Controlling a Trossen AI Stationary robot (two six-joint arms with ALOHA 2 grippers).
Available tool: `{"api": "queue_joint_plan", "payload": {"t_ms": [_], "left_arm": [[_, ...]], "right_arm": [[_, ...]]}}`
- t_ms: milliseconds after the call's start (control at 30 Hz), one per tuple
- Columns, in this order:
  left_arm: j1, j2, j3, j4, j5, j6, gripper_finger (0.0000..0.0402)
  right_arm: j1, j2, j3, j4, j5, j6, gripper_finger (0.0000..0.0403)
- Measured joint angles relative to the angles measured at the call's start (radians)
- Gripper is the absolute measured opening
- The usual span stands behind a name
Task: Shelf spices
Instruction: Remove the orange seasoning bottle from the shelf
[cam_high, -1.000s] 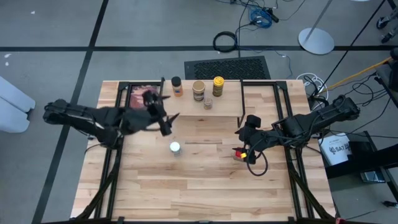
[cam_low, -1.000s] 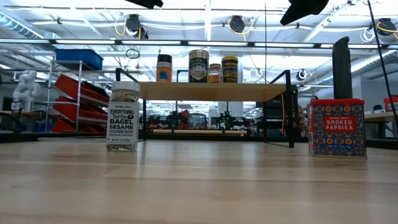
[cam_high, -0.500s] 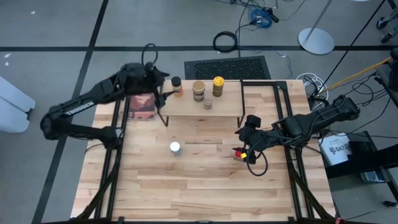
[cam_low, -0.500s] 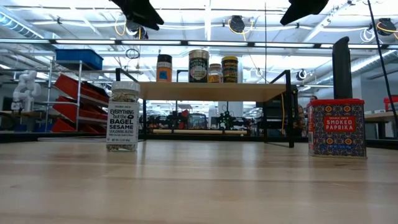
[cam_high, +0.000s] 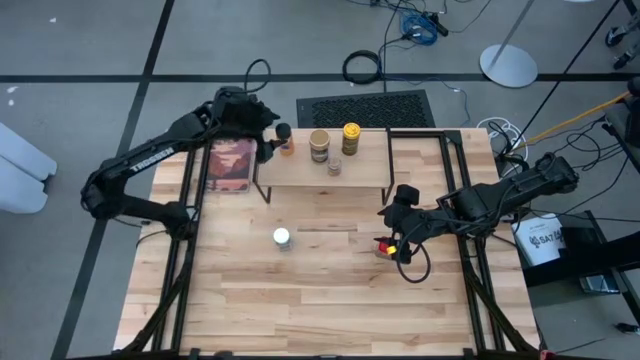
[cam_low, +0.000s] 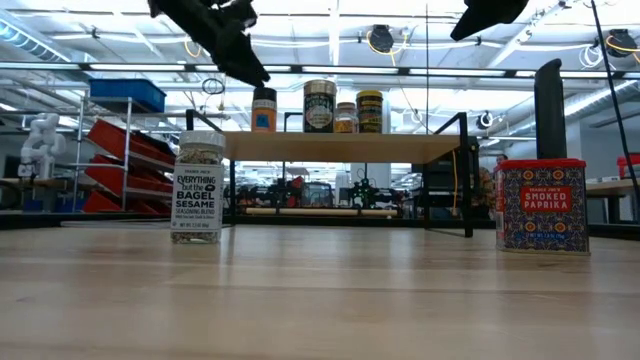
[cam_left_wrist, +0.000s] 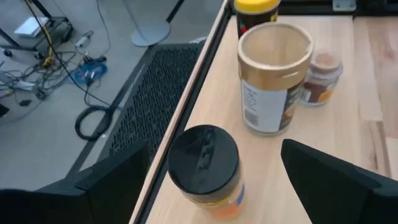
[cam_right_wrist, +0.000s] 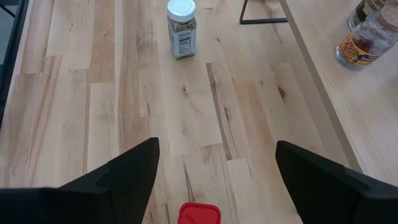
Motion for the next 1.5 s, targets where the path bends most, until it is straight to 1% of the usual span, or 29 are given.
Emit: {"api": "queue_joint_plan", "payload": {"t_ms": [267, 433, 600, 767, 967, 1067, 1167, 1333, 1433, 1500], "left_arm": [[0.021, 0.055, 0.000, 0.021, 0.002, 0.017, 0.0373], [0.039, 0.071, 0.000, 0.020, 0.051, 0.019, 0.0373], [0.050, 0.090, 0.000, 0.018, 0.065, 0.025, 0.0364], [0.050, 0.111, 0.000, 0.018, 0.065, 0.033, 0.0328], [0.049, 0.112, -0.001, 0.021, 0.065, 0.043, 0.0267], [0.049, 0.105, -0.001, 0.016, 0.065, 0.023, 0.0237], [0.046, 0.095, -0.001, 0.014, 0.086, 0.012, 0.0217], [0.025, 0.058, -0.001, -0.004, 0.109, -0.060, 0.0215], [-0.003, 0.017, -0.002, -0.027, 0.133, -0.101, 0.0217], [-0.030, -0.016, -0.002, -0.031, 0.155, -0.136, 0.0218]], "right_arm": [[0.000, 0.000, 0.000, 0.000, 0.000, 0.000, 0.0311], [0.000, 0.000, 0.000, 0.000, 0.002, -0.004, 0.0311], [0.000, 0.000, 0.000, 0.000, 0.024, -0.013, 0.0311], [0.000, 0.000, 0.000, 0.000, 0.024, -0.012, 0.0311], [0.000, 0.000, 0.000, 0.000, 0.025, -0.011, 0.0311], [0.000, 0.000, 0.000, 0.002, 0.031, -0.010, 0.0311], [0.000, 0.000, 0.000, 0.016, 0.082, -0.011, 0.0311], [-0.001, 0.001, -0.001, 0.080, 0.225, -0.025, 0.0311], [-0.007, 0.001, -0.001, 0.170, 0.282, -0.088, 0.0311], [-0.019, 0.001, -0.001, 0.253, 0.285, -0.147, 0.0311]]}}
